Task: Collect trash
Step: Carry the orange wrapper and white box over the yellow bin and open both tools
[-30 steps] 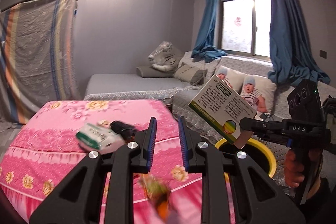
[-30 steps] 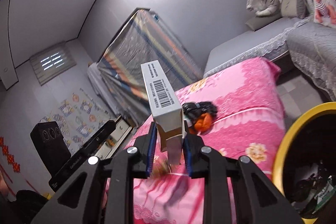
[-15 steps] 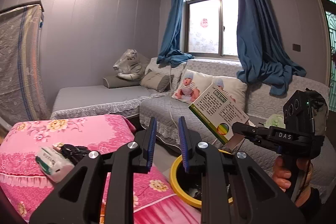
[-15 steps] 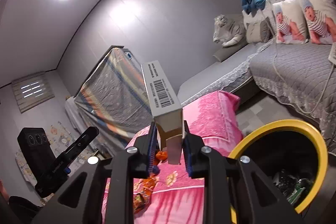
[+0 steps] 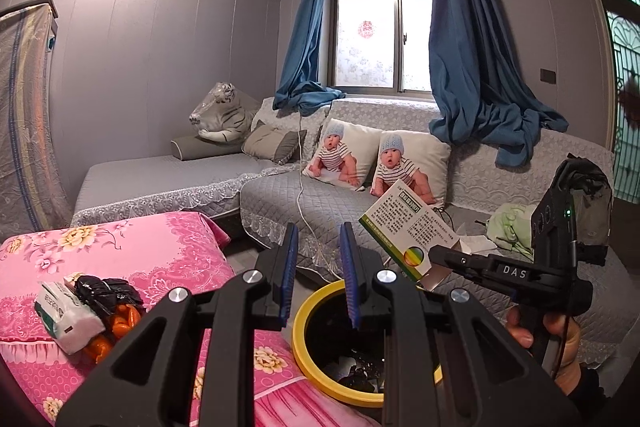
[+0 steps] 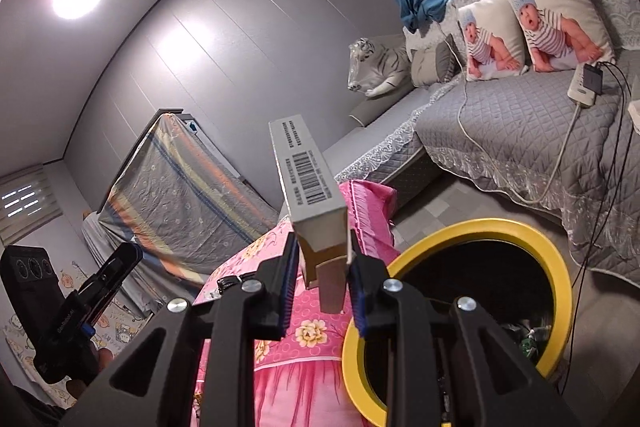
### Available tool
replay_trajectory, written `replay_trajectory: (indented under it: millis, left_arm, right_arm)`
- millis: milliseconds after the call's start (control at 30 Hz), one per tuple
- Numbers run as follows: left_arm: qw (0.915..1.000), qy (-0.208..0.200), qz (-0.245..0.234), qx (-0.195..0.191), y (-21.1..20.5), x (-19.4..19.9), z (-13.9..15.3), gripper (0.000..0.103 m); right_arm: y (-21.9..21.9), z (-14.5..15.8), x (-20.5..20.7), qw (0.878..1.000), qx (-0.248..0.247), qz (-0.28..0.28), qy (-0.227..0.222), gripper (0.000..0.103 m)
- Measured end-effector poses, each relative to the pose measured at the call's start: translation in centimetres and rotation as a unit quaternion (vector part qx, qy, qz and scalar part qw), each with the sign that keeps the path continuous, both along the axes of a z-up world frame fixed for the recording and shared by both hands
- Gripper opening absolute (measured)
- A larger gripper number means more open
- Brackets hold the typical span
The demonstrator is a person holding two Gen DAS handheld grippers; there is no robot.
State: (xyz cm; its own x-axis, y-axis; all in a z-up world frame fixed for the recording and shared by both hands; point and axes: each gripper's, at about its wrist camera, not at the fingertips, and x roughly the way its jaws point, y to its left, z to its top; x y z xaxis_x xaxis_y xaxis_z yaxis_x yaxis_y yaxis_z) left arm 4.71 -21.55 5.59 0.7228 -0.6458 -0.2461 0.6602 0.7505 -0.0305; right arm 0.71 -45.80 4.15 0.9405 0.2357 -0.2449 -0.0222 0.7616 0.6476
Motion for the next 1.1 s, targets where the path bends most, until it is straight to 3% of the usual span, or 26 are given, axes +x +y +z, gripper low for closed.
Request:
replay_trajectory:
  millis: [233, 500, 867, 1100]
  left_arm:
    - [0.9999, 0.003, -0.01, 0.006, -2.0, 0.7, -0.8, 0.02]
    - [0.9985, 0.027, -0.02, 0.044, -6.3, 2.9, -3.8, 0.02]
    - [0.9836, 0.144, -0.038, 0.101, -11.3, 8.5, -10.0, 0.02]
    - [0.9773, 0.171, -0.034, 0.121, -12.0, 9.8, -11.8, 0.02]
  right_arm:
    - [-0.9, -1.5, 0.0, 0.999, -0.024, -0.04, 0.026, 0.022]
    - [-1.5, -3.4, 0.0, 0.995, -0.029, -0.068, 0.06, 0.022]
    - [-2.4, -5.5, 0.5, 0.99, -0.02, -0.093, 0.109, 0.022]
    - [-3.1, -6.7, 0.8, 0.985, -0.019, -0.103, 0.134, 0.022]
